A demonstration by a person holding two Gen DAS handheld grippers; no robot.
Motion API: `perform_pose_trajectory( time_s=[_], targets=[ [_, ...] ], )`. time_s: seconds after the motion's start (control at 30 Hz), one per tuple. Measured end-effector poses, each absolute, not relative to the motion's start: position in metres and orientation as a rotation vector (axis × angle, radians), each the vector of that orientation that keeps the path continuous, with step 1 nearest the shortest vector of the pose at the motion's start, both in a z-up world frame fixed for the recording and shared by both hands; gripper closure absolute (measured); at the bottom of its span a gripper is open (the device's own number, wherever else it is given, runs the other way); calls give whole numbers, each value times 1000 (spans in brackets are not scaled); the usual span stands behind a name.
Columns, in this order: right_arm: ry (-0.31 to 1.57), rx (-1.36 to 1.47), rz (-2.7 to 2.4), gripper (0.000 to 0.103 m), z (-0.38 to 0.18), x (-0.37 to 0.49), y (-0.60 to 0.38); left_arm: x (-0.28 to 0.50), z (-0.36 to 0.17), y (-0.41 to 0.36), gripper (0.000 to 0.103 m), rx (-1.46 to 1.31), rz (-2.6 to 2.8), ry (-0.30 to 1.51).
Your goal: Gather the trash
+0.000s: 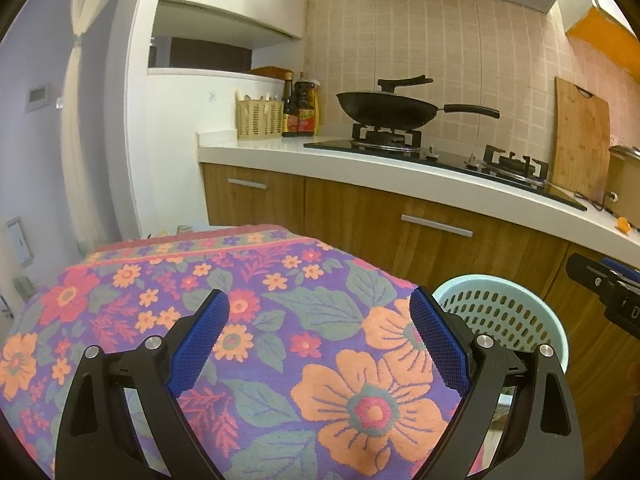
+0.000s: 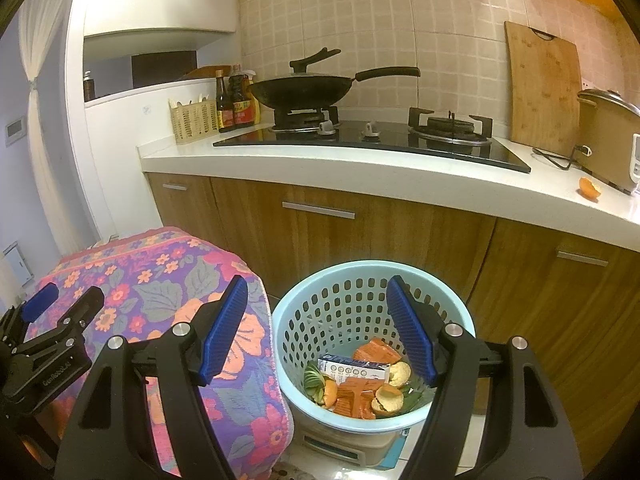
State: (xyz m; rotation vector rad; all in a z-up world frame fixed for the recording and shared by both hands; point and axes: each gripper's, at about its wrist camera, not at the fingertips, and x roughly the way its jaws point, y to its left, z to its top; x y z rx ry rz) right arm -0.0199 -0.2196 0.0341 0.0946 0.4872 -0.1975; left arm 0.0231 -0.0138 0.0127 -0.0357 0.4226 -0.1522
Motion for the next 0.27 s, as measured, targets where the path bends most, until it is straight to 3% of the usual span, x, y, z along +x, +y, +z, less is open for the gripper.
perform_pose_trajectory(
  time_s=[0.27],
  targets=[
    [471, 101, -201, 35, 42, -29, -224, 27, 10, -16, 11, -39, -137, 441]
  ],
)
